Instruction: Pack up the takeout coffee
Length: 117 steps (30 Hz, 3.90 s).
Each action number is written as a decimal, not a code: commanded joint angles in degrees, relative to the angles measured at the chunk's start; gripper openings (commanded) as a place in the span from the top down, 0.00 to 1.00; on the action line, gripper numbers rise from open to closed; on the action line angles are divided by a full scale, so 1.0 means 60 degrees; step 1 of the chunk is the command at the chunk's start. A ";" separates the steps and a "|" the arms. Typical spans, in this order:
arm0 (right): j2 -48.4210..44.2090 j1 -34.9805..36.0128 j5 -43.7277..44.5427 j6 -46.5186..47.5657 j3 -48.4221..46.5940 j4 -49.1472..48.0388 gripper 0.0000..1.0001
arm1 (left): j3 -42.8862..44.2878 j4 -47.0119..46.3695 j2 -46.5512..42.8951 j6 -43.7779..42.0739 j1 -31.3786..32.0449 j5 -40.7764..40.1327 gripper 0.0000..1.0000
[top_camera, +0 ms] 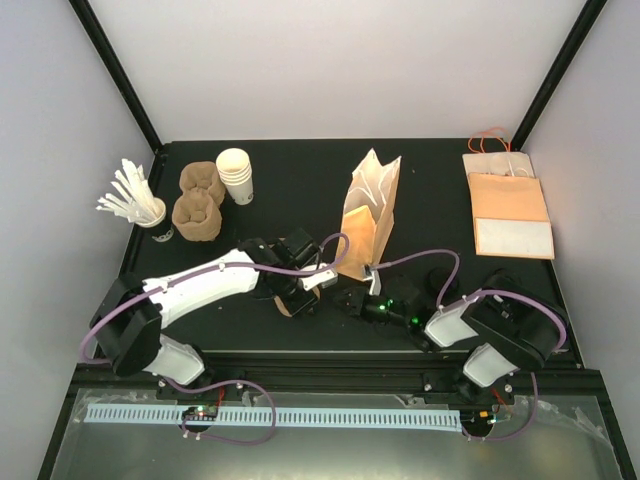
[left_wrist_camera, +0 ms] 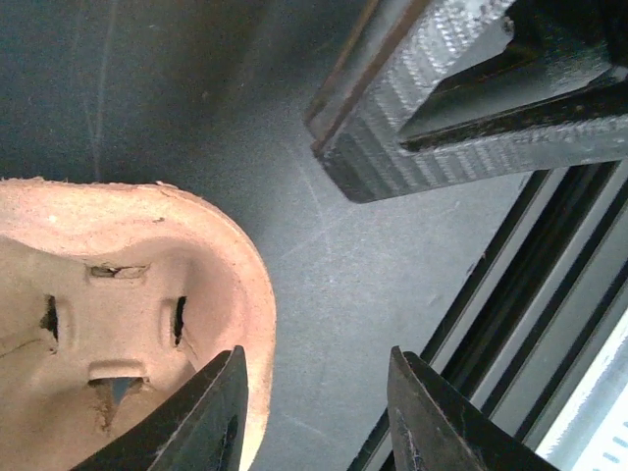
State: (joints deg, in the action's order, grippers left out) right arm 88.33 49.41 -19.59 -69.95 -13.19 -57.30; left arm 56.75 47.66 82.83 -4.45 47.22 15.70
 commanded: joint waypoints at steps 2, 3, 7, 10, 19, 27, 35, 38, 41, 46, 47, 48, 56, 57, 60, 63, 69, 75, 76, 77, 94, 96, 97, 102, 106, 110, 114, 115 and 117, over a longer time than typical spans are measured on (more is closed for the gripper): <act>-0.0138 -0.0055 0.0232 0.0195 0.0360 -0.0084 0.77 | 0.0392 0.0332 0.0548 -0.0491 0.0245 -0.1109 0.56; -0.0170 -0.0055 0.0244 0.0177 0.0434 -0.0132 0.77 | 0.0423 0.0340 0.0639 -0.0447 0.0282 -0.1215 0.54; -0.0327 -0.0048 0.0263 0.0209 0.0674 -0.0147 0.77 | 0.0347 0.0148 0.0742 -0.0431 0.0333 -0.1464 0.48; -0.0432 -0.0050 0.0268 0.0233 0.0799 -0.0133 0.77 | 0.0368 0.0067 0.0848 -0.0416 0.0333 -0.1597 0.49; -0.0605 -0.0055 0.0219 0.0370 0.0681 0.0172 0.77 | 0.0548 0.0107 0.1148 -0.0456 0.0333 -0.1487 0.73; -0.0491 -0.0022 -0.0001 0.0477 0.0549 0.0206 0.78 | 0.0879 0.0323 0.1024 -0.0305 0.0329 -0.1060 0.83; 0.0036 0.0167 -0.0391 0.0190 0.0263 -0.0963 0.74 | 0.0993 -0.0005 0.0508 0.0234 0.0130 0.0512 0.87; -0.0158 0.0262 -0.0132 0.0028 0.0226 -0.1040 0.73 | 0.0883 -0.0246 0.0308 0.0389 -0.0031 0.1169 0.87; -0.0586 0.0275 0.0283 -0.0112 0.0324 -0.0719 0.74 | 0.0766 -0.0391 0.0094 0.0446 -0.0208 0.1621 0.86; -0.1306 0.0274 0.0719 -0.0407 0.0396 0.0083 0.74 | 0.0615 -0.0559 -0.0107 0.0484 -0.0444 0.2074 0.86; -0.1486 0.0276 0.0802 -0.0497 0.0464 0.0039 0.74 | 0.0588 -0.0580 -0.0154 0.0513 -0.0502 0.2149 0.86; -0.1605 0.0272 0.0830 -0.0545 0.0499 0.0086 0.74 | 0.0557 -0.0634 -0.0183 0.0520 -0.0526 0.2223 0.86; -0.2005 0.0265 0.0948 -0.1179 0.0322 0.0652 0.77 | 0.0341 -0.0991 -0.0450 0.0662 -0.0683 0.2576 0.86; -0.2018 0.0275 0.1004 -0.1324 0.0365 0.0569 0.77 | 0.0301 -0.1037 -0.0501 0.0698 -0.0702 0.2595 0.86; -0.2024 0.0275 0.1043 -0.1474 0.0383 0.0498 0.77 | 0.0160 -0.1270 -0.0664 0.0800 -0.0784 0.2776 0.86; -0.1879 0.0267 0.0921 -0.1687 0.0381 0.0179 0.77 | 0.0020 -0.1544 -0.0822 0.0945 -0.0877 0.3038 0.86; -0.1625 0.0267 0.0707 -0.1877 0.0265 -0.0368 0.77 | -0.0183 -0.1779 -0.0959 0.1027 -0.0954 0.3372 0.85; -0.1620 0.0275 0.0700 -0.2012 0.0173 0.0061 0.79 | -0.0325 -0.2009 -0.1102 0.1110 -0.0990 0.3607 0.85; -0.1589 0.0272 0.0702 -0.2034 0.0189 0.0027 0.80 | -0.0359 -0.2085 -0.1148 0.1132 -0.1012 0.3672 0.85; -0.1540 0.0267 0.0678 -0.2048 0.0191 -0.0029 0.80 | -0.0396 -0.2159 -0.1177 0.1149 -0.1025 0.3732 0.85; -0.0429 0.0267 0.0527 -0.2111 0.0483 -0.0359 0.90 | -0.0865 -0.3150 -0.1514 0.1574 -0.1381 0.4483 0.84; -0.0243 0.0263 0.0527 -0.2131 0.0551 -0.0541 0.91 | -0.0921 -0.3187 -0.1850 0.1614 -0.1462 0.4564 0.83; -0.0148 0.0267 0.0510 -0.2130 0.0591 -0.0634 0.91 | -0.0945 -0.3216 -0.1884 0.1640 -0.1508 0.4627 0.83; 0.0323 0.0265 0.0512 -0.2155 0.0684 -0.1031 0.92 | -0.1066 -0.3367 -0.2022 0.1743 -0.1654 0.4939 0.81; 0.0513 0.0273 0.0471 -0.2121 0.0697 -0.1155 0.94 | -0.1103 -0.3384 -0.2015 0.1766 -0.1741 0.5025 0.80; 0.0465 0.0264 0.0453 -0.1979 0.0705 -0.1186 0.96 | -0.1170 -0.3362 -0.1922 0.1765 -0.1773 0.5121 0.74; 0.0246 0.0270 0.0386 -0.1720 0.0538 -0.1121 0.97 | -0.1273 -0.3268 -0.1661 0.1716 -0.1766 0.5294 0.65; 0.0186 0.0272 0.0350 -0.1633 0.0462 -0.1000 0.97 | -0.1280 -0.3193 -0.1634 0.1698 -0.1775 0.5220 0.63; 0.0041 0.0263 0.0321 -0.1421 0.0314 -0.0714 0.97 | -0.1214 -0.2877 -0.1211 0.1693 -0.1746 0.4731 0.60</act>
State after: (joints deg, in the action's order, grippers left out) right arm 90.24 50.81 -17.54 -81.69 -9.74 -64.31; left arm 48.45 29.91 73.12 6.07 36.49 43.83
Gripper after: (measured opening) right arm 0.034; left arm 0.376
